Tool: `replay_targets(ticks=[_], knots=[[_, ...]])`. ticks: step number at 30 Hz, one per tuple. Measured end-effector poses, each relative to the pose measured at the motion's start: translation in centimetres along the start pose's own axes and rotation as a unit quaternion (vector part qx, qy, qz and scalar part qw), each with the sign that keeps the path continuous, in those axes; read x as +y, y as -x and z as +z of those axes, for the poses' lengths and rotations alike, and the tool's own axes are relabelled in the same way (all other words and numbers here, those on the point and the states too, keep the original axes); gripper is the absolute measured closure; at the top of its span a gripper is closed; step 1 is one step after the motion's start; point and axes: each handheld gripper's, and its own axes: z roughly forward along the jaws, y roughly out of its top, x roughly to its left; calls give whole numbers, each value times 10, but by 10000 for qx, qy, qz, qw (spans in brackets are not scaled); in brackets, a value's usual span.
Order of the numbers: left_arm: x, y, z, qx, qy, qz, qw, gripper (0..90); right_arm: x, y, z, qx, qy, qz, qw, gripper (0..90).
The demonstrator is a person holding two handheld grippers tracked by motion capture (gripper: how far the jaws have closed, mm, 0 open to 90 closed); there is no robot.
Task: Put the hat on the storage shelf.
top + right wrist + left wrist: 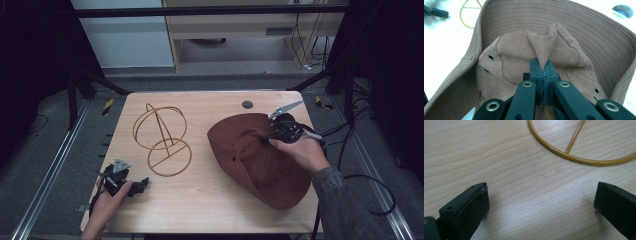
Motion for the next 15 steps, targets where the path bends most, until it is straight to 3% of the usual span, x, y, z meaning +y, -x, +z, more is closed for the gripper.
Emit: replay_targets(ticks=[7, 15], knots=[[0, 0, 0, 3, -15, 20, 10000, 0, 17, -13, -24, -98, 452, -119, 9989, 893], [0, 0, 0, 4, -13, 18, 10000, 0, 44, -36, -57, -198, 1044, -268, 9940, 893]])
